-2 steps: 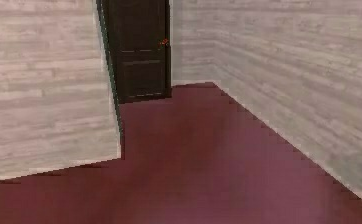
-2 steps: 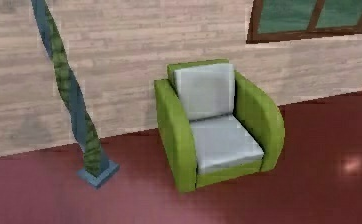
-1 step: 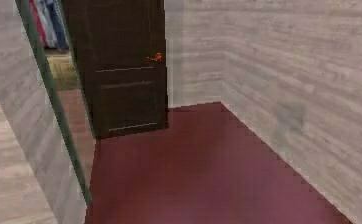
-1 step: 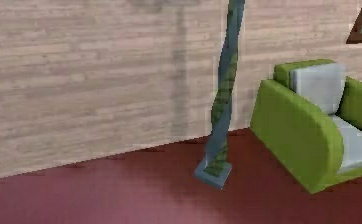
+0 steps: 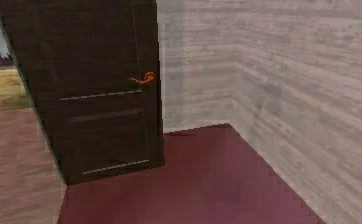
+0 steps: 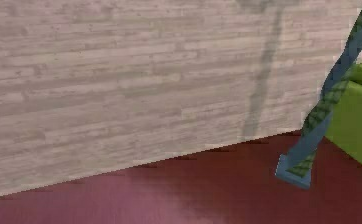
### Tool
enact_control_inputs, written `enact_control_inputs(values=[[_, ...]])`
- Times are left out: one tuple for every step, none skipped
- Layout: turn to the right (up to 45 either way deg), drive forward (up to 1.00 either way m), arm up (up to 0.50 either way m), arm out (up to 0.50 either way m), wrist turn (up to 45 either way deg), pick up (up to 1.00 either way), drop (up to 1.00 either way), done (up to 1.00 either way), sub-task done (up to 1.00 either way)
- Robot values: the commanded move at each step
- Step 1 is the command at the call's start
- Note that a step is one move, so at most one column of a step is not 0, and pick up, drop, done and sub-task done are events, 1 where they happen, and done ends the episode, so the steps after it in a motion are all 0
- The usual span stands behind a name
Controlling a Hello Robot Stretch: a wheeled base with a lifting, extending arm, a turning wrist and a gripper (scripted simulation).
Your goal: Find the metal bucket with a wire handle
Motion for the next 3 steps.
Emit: enact_control_inputs(values=[[-9.0, 0.00, 0.00, 0.00, 0.0, 0.00, 0.00, 0.00, 0.00], [0.0, 0.90, 0.00, 0.00, 0.0, 0.00, 0.00, 0.00, 0.00], [-45.0, 0.00, 0.00, 0.00, 0.0, 0.00, 0.00, 0.00, 0.00]])
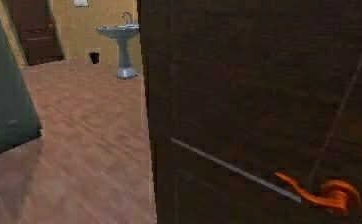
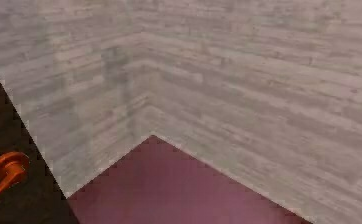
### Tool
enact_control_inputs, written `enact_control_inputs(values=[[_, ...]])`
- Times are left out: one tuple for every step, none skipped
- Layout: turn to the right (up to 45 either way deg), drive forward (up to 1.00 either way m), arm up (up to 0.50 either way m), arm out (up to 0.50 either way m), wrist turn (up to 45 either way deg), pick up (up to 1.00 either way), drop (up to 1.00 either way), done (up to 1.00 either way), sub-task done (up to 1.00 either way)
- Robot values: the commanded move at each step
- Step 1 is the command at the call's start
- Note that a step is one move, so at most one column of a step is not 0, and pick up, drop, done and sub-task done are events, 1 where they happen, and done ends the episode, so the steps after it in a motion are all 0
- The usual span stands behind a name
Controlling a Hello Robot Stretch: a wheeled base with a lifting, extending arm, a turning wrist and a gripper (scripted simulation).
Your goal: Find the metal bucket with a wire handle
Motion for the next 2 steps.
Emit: enact_control_inputs(values=[[-24.0, 0.00, 0.00, 0.00, 0.0, 0.00, 0.00, 0.00, 0.00], [0.0, 1.00, 0.00, 0.00, 0.0, 0.00, 0.00, 0.00, 0.00]])
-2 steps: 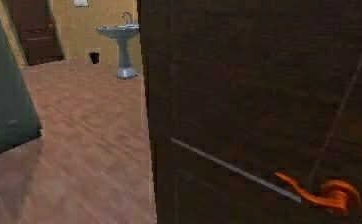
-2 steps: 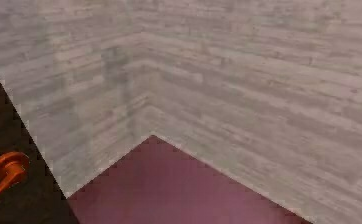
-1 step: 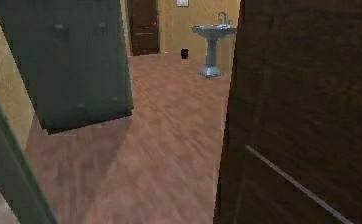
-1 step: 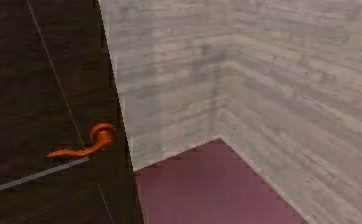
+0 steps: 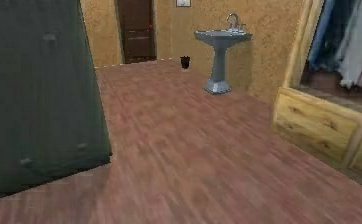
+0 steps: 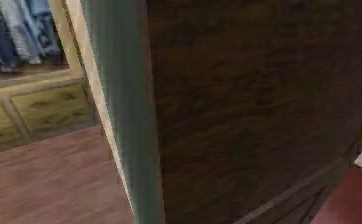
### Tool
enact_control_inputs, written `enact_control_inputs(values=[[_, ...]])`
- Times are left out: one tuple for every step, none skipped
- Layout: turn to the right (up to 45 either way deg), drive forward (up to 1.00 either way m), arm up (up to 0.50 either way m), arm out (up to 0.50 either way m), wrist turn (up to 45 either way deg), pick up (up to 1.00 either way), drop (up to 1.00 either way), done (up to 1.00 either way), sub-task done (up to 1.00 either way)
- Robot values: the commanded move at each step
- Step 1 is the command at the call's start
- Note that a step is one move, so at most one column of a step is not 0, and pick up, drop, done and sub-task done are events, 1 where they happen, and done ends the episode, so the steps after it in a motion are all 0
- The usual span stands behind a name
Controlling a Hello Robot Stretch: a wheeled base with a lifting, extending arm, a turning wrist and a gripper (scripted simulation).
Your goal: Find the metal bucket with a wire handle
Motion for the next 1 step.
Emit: enact_control_inputs(values=[[0.0, 1.00, 0.00, 0.00, 0.0, 0.00, 0.00, 0.00, 0.00]])
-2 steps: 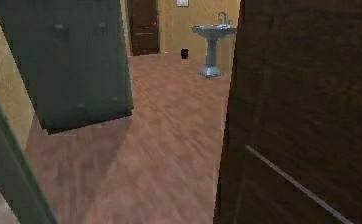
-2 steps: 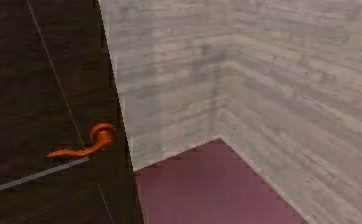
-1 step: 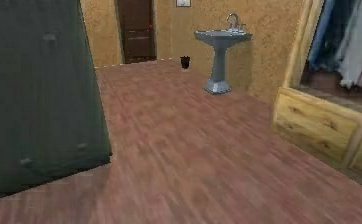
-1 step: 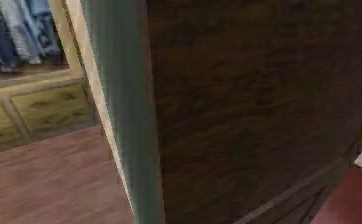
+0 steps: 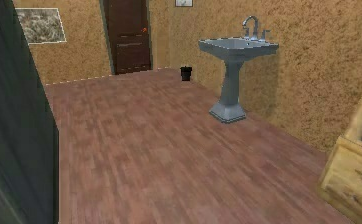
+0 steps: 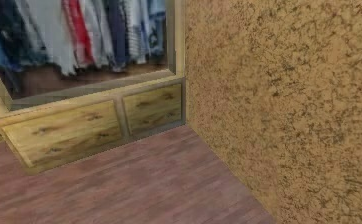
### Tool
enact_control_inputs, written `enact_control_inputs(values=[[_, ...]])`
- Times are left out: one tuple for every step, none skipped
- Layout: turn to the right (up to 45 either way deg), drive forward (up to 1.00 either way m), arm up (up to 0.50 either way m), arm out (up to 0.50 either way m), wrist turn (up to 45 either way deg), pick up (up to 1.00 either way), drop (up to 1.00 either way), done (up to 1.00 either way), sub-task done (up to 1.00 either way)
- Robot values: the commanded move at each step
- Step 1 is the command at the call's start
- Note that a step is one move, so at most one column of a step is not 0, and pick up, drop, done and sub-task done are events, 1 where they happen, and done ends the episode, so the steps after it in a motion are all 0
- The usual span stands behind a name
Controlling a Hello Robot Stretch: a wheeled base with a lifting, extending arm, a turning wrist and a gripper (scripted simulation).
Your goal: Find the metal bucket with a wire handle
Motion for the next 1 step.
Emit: enact_control_inputs(values=[[-6.0, 0.00, 0.00, 0.00, 0.0, 0.00, 0.00, 0.00, 0.00]])
